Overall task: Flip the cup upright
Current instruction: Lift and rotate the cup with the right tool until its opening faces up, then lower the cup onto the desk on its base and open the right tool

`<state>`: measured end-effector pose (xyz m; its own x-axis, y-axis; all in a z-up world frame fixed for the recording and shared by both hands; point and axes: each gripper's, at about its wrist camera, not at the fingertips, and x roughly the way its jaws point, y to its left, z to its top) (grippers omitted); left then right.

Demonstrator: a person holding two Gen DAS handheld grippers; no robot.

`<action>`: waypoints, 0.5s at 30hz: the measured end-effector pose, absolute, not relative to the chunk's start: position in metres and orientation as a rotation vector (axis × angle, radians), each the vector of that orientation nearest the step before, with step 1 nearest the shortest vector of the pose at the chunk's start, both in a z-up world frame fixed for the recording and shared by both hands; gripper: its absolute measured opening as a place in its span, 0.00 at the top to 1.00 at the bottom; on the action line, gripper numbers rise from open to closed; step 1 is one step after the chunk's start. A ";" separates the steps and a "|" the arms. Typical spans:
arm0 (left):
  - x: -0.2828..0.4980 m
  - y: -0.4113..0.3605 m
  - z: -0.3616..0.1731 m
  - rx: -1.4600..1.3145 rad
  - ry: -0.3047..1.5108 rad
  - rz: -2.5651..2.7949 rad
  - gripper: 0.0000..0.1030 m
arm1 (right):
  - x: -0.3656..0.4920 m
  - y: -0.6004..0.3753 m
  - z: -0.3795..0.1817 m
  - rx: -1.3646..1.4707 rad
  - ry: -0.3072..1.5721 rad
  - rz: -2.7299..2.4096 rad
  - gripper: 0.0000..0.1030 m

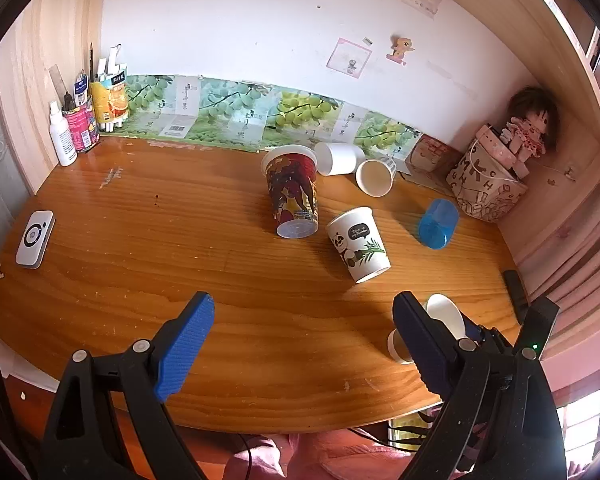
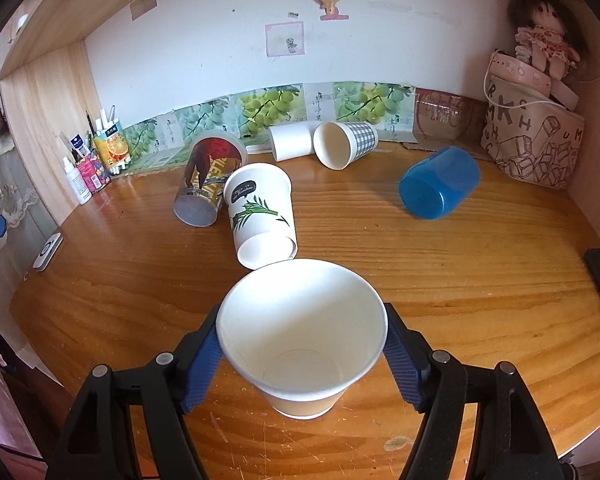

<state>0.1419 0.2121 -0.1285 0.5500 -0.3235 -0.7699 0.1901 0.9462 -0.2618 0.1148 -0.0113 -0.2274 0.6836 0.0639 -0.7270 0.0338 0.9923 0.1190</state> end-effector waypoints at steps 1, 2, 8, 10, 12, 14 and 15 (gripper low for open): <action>0.143 0.212 -0.128 -0.154 0.940 -0.309 0.10 | 0.114 -0.011 -0.228 0.127 0.822 0.018 0.23; 0.144 0.211 -0.128 -0.154 0.939 -0.311 0.10 | 0.113 -0.010 -0.227 0.127 0.825 0.019 0.22; 0.148 0.206 -0.126 -0.146 0.936 -0.340 0.10 | 0.109 -0.004 -0.224 0.102 0.843 0.051 0.20; 0.148 0.205 -0.128 -0.142 0.944 -0.353 0.10 | 0.106 0.000 -0.222 0.090 0.833 0.047 0.20; 0.148 0.204 -0.131 -0.137 0.953 -0.370 0.10 | 0.103 0.001 -0.218 0.091 0.820 0.041 0.20; 0.147 0.202 -0.134 -0.127 0.967 -0.390 0.10 | 0.099 0.002 -0.215 0.092 0.814 0.025 0.19; 0.147 0.200 -0.134 -0.124 0.974 -0.402 0.10 | 0.096 0.003 -0.214 0.095 0.809 0.017 0.19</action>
<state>0.1470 0.2000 -0.1345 0.4954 -0.3851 -0.7786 0.2756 0.9197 -0.2795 0.0963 0.0026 -0.2139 0.6905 0.0517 -0.7215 0.0207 0.9956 0.0912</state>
